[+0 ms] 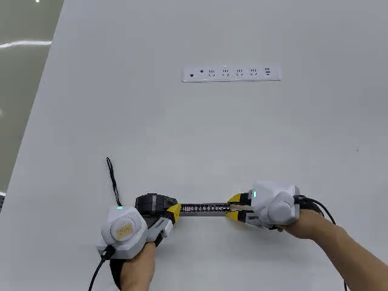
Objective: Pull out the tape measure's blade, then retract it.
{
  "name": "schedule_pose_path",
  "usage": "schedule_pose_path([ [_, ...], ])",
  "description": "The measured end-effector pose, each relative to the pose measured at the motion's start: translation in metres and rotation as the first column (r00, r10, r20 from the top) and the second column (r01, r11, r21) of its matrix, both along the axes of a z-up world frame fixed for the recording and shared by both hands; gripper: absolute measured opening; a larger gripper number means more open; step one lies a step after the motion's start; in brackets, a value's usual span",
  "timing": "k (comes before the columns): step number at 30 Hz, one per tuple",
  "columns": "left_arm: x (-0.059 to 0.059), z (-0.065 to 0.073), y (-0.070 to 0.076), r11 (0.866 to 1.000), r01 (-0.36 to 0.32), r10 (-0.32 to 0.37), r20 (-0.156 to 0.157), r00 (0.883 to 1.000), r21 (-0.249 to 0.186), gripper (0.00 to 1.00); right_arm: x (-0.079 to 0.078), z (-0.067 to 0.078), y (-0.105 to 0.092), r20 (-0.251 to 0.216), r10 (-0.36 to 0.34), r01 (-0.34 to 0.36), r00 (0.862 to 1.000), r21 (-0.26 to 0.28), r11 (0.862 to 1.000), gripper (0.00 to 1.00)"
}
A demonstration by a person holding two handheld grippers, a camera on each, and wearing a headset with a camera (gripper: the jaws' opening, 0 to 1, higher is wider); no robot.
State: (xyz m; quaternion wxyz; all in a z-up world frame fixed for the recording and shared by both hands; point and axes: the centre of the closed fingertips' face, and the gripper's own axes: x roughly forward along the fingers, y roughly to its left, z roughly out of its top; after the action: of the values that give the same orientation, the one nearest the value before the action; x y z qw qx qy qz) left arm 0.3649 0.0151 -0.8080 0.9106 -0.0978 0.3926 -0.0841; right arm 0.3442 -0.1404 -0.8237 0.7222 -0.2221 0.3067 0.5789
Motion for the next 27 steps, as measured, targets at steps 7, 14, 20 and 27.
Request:
schedule_pose_path([
  [7, 0.0, -0.001, 0.0, 1.0, 0.0, 0.0, 0.001, 1.0, -0.004, 0.62, 0.002, 0.0, 0.021, -0.002, 0.007, -0.007, 1.0, 0.018, 1.0, 0.12],
  [14, 0.0, -0.001, 0.0, 1.0, 0.001, -0.001, 0.001, 1.0, -0.005, 0.62, 0.002, 0.0, 0.029, -0.002, 0.014, -0.014, 1.0, 0.022, 1.0, 0.12],
  [20, 0.0, -0.001, 0.0, 1.0, -0.005, 0.005, -0.002, 1.0, -0.013, 0.62, 0.005, 0.0, 0.051, 0.011, 0.032, -0.032, 0.999, 0.022, 0.999, 0.12],
  [27, 0.0, -0.001, -0.001, 1.0, -0.006, 0.006, -0.002, 1.0, -0.015, 0.62, 0.006, -0.003, 0.061, 0.014, 0.036, -0.036, 0.999, 0.023, 0.999, 0.12],
])
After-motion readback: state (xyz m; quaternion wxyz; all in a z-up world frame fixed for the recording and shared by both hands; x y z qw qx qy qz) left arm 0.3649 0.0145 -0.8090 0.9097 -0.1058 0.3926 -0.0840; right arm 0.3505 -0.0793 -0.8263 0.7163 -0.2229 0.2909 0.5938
